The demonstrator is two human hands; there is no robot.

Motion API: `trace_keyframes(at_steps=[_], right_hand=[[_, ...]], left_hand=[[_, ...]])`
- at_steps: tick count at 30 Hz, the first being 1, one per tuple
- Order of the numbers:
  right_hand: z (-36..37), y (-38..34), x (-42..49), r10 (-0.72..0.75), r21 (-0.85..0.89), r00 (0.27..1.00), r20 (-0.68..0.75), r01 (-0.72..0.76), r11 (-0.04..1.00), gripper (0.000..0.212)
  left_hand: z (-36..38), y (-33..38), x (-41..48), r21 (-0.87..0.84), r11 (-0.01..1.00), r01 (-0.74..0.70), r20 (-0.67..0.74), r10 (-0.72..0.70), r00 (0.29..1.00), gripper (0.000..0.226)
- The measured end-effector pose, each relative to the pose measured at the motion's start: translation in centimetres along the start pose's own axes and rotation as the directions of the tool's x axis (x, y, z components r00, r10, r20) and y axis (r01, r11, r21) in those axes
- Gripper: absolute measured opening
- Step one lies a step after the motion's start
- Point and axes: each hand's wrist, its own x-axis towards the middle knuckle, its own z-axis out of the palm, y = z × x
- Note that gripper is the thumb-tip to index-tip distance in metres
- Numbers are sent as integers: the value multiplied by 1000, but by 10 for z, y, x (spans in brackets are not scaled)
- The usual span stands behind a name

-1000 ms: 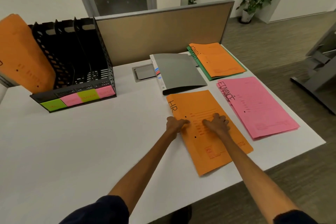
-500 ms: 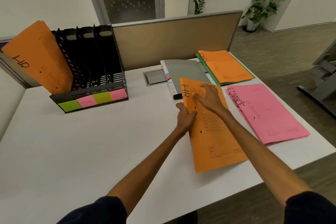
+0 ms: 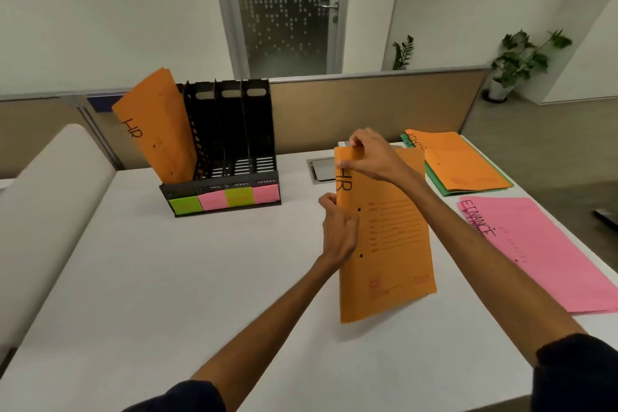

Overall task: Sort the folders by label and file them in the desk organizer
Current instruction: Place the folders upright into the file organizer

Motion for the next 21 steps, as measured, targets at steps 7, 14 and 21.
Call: trace_keyframes(at_steps=[7,14,21], right_hand=[[-12,-85,18,-135,131,989,62,126,983,21],[-42,-161,44,-311,174,950,-15,308,935,28],[-44,-230,74,-492,79,866,-91,499,863,26]], left_hand=[[-49,14,12,2,998,-67,-34,67,997,53],[-99,6,18,213,977,-24,-265,82,961,60],[-151,-4,33,314,949,-22,-425,161,891,41]])
